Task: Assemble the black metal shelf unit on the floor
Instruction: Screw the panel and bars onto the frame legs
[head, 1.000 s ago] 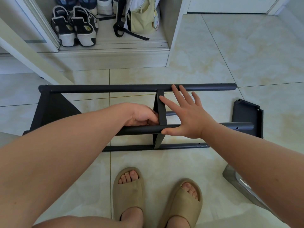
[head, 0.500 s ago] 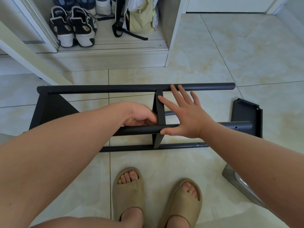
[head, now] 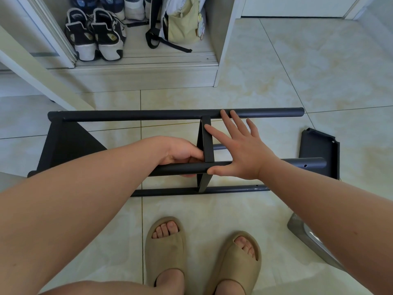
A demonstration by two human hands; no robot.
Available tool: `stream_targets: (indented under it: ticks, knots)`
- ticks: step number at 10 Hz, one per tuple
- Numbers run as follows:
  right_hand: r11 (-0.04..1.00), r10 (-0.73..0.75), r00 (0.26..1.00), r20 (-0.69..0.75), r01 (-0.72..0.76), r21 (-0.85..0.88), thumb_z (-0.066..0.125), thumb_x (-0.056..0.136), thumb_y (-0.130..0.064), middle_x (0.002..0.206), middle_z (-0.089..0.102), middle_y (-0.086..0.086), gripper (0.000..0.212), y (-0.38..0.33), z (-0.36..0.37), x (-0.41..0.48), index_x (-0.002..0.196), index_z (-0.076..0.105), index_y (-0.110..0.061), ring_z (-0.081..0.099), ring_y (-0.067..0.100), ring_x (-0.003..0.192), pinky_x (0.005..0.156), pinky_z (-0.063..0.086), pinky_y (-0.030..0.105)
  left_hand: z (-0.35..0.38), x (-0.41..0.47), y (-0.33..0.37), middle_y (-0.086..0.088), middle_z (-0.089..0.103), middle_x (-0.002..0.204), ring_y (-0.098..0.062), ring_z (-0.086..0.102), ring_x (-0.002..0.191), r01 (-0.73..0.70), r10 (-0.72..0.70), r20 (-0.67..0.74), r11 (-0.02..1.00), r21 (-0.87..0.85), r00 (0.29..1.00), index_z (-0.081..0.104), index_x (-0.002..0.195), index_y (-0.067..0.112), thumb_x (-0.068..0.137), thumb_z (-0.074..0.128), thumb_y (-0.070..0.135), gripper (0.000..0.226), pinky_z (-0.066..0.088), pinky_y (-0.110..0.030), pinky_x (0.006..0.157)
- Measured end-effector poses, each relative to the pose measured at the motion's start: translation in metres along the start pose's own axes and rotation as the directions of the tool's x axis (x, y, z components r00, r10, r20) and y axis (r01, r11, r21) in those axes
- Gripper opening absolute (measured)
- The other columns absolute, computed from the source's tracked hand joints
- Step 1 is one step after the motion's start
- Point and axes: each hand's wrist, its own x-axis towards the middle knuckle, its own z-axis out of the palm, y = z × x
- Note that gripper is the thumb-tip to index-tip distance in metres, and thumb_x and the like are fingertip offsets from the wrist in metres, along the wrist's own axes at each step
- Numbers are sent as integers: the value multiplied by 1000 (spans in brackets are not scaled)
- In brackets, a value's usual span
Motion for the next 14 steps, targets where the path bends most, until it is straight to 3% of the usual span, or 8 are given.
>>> stream_targets:
  ticks: [2, 3, 4, 5, 7, 11, 12, 14]
  knots:
    - [1000, 0, 1000, 1, 0, 7, 24, 66, -98, 168, -22, 4, 109, 0, 1, 0, 158, -5, -47, -24, 26, 153, 124, -4, 58, -2, 2, 0, 0, 73, 79, -12, 66, 72, -11, 12, 10, 1000, -23, 1000, 70, 96, 16, 95, 57, 15, 12, 52, -32, 82]
    - [1000, 2, 1000, -4, -2, 17, 26, 66, -98, 168, -21, 3, 110, 0, 1, 0, 158, -4, -47, -24, 25, 153, 124, -4, 57, -3, 2, 0, 1, 70, 78, -11, 65, 68, -24, 24, 11, 1000, -6, 1000, 67, 98, 17, 95, 54, 12, 14, 53, -29, 72]
    - [1000, 2, 1000, -5, -2, 25, 27, 66, -97, 168, -21, 3, 109, 0, 1, 0, 158, -4, -47, -24, 25, 153, 124, -4, 58, -3, 1, -1, -2, 69, 84, -14, 64, 73, -15, 17, 24, 999, -46, 1000, 66, 97, 17, 95, 54, 11, 14, 53, -31, 77]
    - [1000, 2, 1000, -3, -2, 24, 26, 66, -97, 168, -21, 3, 109, 0, 1, 0, 158, -4, -47, -24, 25, 153, 124, -4, 58, -3, 0, -1, -2, 69, 81, -14, 63, 73, 17, -14, 28, 995, -99, 999, 67, 97, 17, 98, 54, 17, 13, 52, -32, 79]
    - [1000, 2, 1000, 0, -2, 14, 24, 66, -97, 168, -22, 3, 109, 0, 0, 0, 158, -5, -47, -25, 25, 153, 124, -5, 58, 0, 0, 1, 1, 68, 71, -11, 61, 62, 42, -41, 10, 998, -46, 999, 67, 97, 16, 98, 58, 22, 11, 53, -28, 72]
    - [1000, 3, 1000, 3, -3, 20, 25, 65, -98, 168, -22, 3, 110, 0, 0, 0, 158, -4, -47, -24, 25, 153, 124, -4, 57, -5, 0, -1, -5, 69, 88, -17, 63, 78, -15, 19, 37, 995, -103, 999, 67, 94, 16, 94, 55, 8, 15, 52, -34, 82]
    - [1000, 3, 1000, 1, -3, 13, 25, 66, -97, 168, -21, 3, 109, -1, 0, 0, 158, -5, -47, -24, 25, 153, 124, -4, 58, -5, 1, -2, -6, 70, 87, -18, 64, 77, 5, 4, 50, 987, -160, 999, 67, 96, 15, 95, 54, 9, 15, 53, -35, 80]
    - [1000, 2, 1000, 0, -2, 14, 25, 66, -97, 168, -21, 4, 110, 0, -1, -1, 158, -4, -46, -24, 25, 153, 124, -4, 58, -1, 1, 1, -1, 70, 77, -14, 62, 68, 55, -54, 12, 996, -71, 998, 68, 101, 15, 97, 59, 21, 12, 54, -30, 73]
